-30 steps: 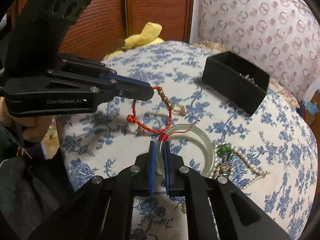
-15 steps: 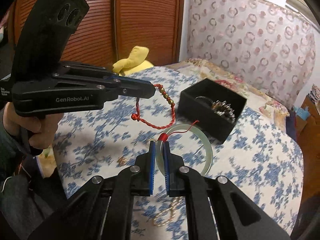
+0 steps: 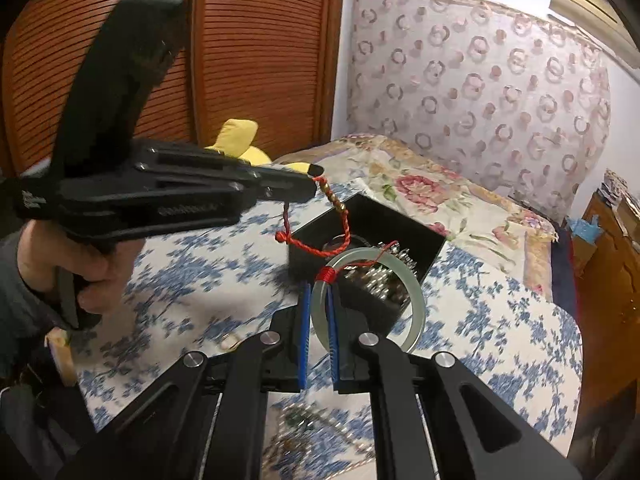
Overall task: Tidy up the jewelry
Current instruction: 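Lift the red string bracelet with the left gripper while the right carries the jade bangle toward the box, then open the right gripper over the box to drop the jade bangle and red bracelet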
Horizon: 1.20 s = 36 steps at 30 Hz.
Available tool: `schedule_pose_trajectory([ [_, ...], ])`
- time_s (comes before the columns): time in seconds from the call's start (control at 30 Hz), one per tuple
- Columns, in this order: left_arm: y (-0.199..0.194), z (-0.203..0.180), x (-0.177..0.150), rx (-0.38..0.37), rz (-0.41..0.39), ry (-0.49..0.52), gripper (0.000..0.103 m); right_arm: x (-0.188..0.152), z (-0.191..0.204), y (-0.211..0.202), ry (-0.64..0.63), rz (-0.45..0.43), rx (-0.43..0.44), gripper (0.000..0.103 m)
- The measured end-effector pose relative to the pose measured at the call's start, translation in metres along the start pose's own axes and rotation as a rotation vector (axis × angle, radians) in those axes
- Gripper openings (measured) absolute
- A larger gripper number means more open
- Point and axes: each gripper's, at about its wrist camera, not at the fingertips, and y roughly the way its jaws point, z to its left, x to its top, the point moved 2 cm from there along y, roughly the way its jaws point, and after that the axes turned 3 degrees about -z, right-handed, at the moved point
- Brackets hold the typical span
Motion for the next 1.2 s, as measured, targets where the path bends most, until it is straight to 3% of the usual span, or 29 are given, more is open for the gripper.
schedule_pose_trajectory([
  [0.23, 0.039, 0.017, -0.007, 0.017, 0.07, -0.04, 0.003, 0.015, -0.016, 0.029, -0.015, 0.014, -0.013, 0.009],
  [0.47, 0.04, 0.028, -0.009, 0.054, 0.061, -0.061, 0.004, 0.021, -0.021, 0.053, -0.021, 0.023, -0.007, 0.009],
  [0.67, 0.024, 0.042, -0.008, 0.096, 0.021, -0.072, 0.025, 0.023, -0.02, 0.074, -0.034, 0.033, 0.02, 0.009],
  [0.9, 0.003, 0.057, -0.013, 0.159, -0.023, -0.065, 0.06, 0.026, -0.02, 0.094, -0.018, 0.058, 0.036, 0.009],
  [1.2, -0.016, 0.063, -0.024, 0.196, -0.05, -0.054, 0.08, 0.022, -0.024, 0.115, 0.031, 0.125, 0.043, 0.009],
])
